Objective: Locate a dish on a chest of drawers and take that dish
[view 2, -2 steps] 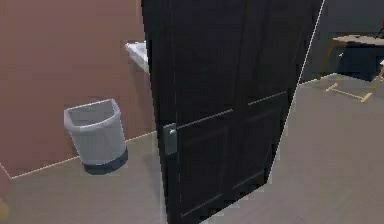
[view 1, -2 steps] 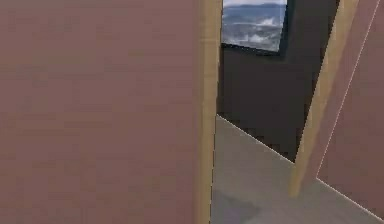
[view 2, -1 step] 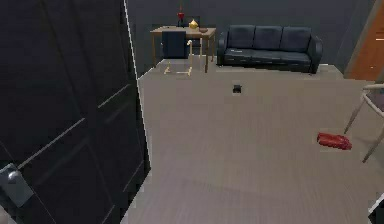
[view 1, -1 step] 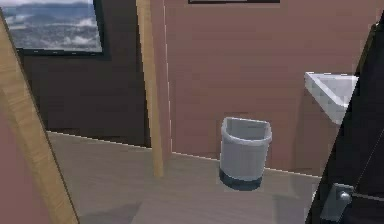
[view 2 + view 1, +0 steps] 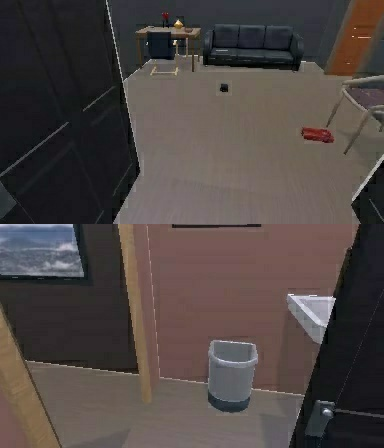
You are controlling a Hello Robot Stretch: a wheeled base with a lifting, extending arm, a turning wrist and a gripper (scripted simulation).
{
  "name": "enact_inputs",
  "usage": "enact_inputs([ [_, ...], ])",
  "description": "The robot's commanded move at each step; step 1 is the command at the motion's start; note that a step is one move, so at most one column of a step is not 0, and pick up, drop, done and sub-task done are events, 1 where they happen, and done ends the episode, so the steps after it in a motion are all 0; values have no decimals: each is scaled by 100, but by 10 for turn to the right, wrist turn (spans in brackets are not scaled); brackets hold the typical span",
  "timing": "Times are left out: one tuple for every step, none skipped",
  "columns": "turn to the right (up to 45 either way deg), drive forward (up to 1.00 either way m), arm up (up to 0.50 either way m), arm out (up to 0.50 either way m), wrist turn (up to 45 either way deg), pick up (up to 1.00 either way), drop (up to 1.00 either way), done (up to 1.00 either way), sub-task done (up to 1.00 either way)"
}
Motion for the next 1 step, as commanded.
enact_inputs([
  [0,90,0,0,0,0,0,0,0],
])
